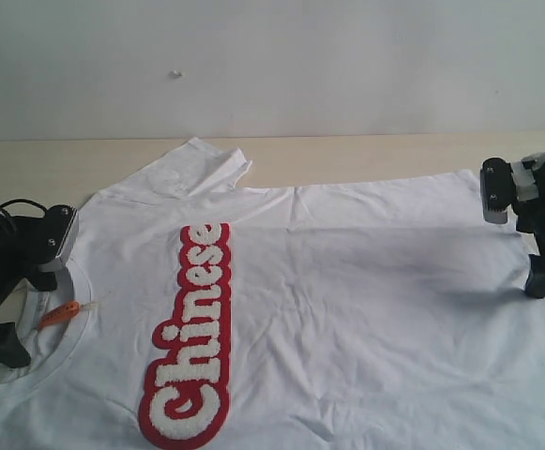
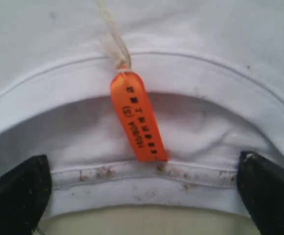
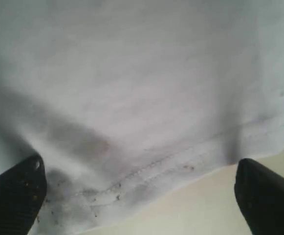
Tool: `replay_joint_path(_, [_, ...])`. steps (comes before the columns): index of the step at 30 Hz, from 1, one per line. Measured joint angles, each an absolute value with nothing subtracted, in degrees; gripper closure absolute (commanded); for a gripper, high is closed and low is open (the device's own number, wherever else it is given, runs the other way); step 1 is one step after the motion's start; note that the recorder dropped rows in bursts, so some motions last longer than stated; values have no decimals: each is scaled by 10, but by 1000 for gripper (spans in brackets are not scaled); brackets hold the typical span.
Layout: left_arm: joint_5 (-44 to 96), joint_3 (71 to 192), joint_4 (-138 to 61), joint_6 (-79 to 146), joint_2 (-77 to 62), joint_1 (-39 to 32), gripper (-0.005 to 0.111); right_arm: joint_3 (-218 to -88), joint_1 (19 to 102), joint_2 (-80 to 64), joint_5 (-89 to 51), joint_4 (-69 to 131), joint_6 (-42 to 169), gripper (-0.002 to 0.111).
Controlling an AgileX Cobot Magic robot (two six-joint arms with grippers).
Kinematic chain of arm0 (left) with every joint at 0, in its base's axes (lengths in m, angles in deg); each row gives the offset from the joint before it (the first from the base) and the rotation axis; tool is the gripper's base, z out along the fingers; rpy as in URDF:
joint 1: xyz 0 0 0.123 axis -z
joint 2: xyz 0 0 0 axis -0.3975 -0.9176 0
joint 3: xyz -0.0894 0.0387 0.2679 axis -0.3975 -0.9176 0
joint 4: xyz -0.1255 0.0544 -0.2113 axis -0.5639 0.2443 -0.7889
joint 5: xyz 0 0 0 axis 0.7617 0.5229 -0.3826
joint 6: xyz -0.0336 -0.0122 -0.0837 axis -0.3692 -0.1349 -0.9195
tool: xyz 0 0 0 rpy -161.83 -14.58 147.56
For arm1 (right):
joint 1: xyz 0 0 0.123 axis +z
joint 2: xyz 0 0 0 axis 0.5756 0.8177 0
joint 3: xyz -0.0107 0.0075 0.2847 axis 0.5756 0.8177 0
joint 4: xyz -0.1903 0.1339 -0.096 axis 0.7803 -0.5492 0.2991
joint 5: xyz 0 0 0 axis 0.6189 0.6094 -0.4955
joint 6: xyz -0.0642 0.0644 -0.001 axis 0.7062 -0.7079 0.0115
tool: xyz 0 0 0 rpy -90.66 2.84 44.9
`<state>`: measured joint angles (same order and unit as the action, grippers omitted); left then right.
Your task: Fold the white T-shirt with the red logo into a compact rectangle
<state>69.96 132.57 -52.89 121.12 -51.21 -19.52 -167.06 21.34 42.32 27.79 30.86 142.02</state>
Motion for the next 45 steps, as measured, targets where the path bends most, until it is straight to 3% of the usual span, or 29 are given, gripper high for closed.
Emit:
replay_joint_path(12, [699,1326,-529,1202,-512,-195,2,-1671,213,422,310,309,1563,3])
replay_joint_path(33, [699,1326,-529,1202,-512,-195,2,-1671,213,425,322,313,1582,5])
replay_joint_path(35, [699,1326,-529,1202,-512,-195,2,-1671,213,425,322,313,1582,10])
replay_joint_path(38, [699,1326,-529,1202,-512,-195,2,-1671,213,425,322,313,1583,27])
replay_joint_path(39, [699,1326,-529,1202,-512,-195,2,-1671,213,425,322,313,1583,41])
replay_joint_path(41, [699,1326,-529,1202,-512,-195,2,-1671,213,425,327,313,1584,57])
replay_joint_path(45, [697,1326,-529,1195,-512,-195,2,-1671,213,425,352,313,1587,83])
